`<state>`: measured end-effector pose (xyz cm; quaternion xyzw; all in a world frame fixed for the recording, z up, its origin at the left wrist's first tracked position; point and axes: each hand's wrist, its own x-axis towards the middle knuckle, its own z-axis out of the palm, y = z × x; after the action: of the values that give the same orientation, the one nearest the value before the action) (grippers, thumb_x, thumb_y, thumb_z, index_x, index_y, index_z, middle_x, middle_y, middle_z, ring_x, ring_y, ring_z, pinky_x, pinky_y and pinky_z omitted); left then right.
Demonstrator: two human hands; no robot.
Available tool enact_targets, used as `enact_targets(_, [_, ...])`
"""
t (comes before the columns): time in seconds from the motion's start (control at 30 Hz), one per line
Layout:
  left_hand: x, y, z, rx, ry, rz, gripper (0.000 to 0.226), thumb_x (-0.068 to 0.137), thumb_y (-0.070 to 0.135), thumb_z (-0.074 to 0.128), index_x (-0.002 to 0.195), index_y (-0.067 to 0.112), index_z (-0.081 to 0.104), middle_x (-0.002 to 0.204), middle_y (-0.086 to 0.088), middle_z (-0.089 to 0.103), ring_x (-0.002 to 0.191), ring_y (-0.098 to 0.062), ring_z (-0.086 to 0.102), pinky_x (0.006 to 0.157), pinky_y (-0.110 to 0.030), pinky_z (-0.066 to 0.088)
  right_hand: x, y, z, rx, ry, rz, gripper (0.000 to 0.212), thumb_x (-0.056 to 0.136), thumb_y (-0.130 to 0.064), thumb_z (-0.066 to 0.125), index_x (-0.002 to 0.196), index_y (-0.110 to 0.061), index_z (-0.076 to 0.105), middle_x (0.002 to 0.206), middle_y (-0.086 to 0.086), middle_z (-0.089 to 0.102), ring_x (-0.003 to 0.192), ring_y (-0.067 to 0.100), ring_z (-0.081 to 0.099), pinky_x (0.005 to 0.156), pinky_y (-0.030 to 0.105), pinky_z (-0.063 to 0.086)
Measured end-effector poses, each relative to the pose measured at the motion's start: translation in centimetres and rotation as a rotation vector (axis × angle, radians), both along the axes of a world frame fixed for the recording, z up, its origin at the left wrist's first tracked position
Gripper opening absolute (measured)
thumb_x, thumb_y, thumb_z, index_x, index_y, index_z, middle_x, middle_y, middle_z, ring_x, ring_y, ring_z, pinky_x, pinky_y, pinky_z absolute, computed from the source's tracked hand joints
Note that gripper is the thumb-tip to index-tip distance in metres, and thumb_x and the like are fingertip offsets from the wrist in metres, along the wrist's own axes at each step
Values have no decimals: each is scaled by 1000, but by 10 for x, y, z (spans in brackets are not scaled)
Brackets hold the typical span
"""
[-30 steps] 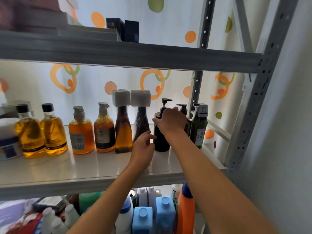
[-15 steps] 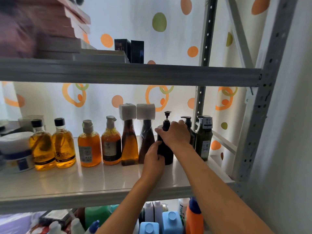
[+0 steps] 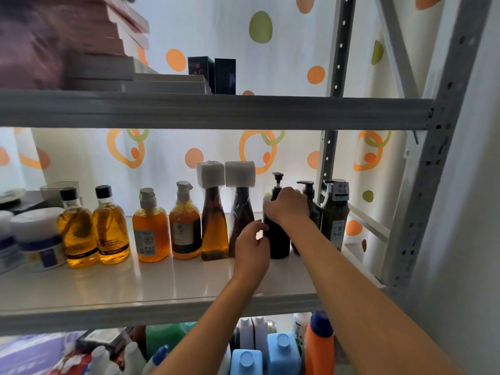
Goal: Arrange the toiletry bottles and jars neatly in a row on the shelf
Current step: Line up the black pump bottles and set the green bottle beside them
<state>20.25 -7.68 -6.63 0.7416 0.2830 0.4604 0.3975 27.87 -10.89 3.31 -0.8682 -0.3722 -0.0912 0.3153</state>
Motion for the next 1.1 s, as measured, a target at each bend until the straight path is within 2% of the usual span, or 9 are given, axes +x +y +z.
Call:
enact_targets(0.13, [6,-2,-5,-45,20,-58,33,94,1,47,119,14,63,113,7,62,96,1,52,60,6,38,2,2,-8,35,-130,-157,61,79,-59,66,112,-8,63,128,13,54,122,31,46,94,41,45])
enact_targets(0.27, [5,1,-10,-62,-10,-44,29,95,3,48,115,14,64,111,1,67,105,-13,61,88,-20,52,3,5,-10,-42,-287,-105,44,88,-45,64,113,-8,64,121,11,62,118,30,50,95,37,43])
enact_targets(0.37, [3,5,-9,-81,-9,-38,28,94,3,48,115,13,64,111,-1,67,107,-15,61,95,-34,53,4,1,-2,-21,-107,45,26,88,-33,62,98,-8,61,110,13,65,111,33,56,93,39,48])
enact_targets(0.5, [4,3,-6,-49,10,-55,28,95,5,47,116,13,64,111,2,67,105,-13,61,95,-30,51,5,3,-6,21,19,121,24,86,-33,59,86,-10,55,95,11,66,101,33,62,74,32,47])
enact_targets(0.6, [5,-1,-4,-1,7,-76,24,96,6,48,107,15,68,95,9,68,90,-4,62,79,-14,47,0,9,-18,47,-138,1,49,82,-53,62,104,-9,64,112,9,62,114,29,54,86,37,48])
enact_targets(0.67, [4,1,-6,1,-38,-40,22,96,7,49,101,15,68,89,6,69,87,-8,64,75,-18,51,1,13,-22,63,-204,-58,62,79,-58,67,115,-8,61,121,9,56,118,28,52,91,39,48])
enact_targets(0.8, [-1,9,-9,-92,36,28,31,95,6,45,123,12,58,109,4,62,100,-11,58,73,-15,47,5,14,-23,26,-216,-37,49,85,-43,68,118,-7,60,121,11,56,115,28,54,89,37,48])
enact_targets(1.0, [9,1,-13,-179,70,-111,40,97,8,42,135,17,49,127,-5,62,119,-21,56,98,-35,49,8,5,-20,-12,-164,-34,41,83,-31,61,114,-4,60,121,12,56,117,31,50,87,38,47])
enact_targets(1.1, [10,0,-15,-180,63,-144,41,96,8,40,134,17,51,126,-5,62,118,-21,56,100,-38,49,8,3,-23,21,-172,-47,40,83,-30,61,112,-4,61,120,12,57,117,31,50,86,38,46])
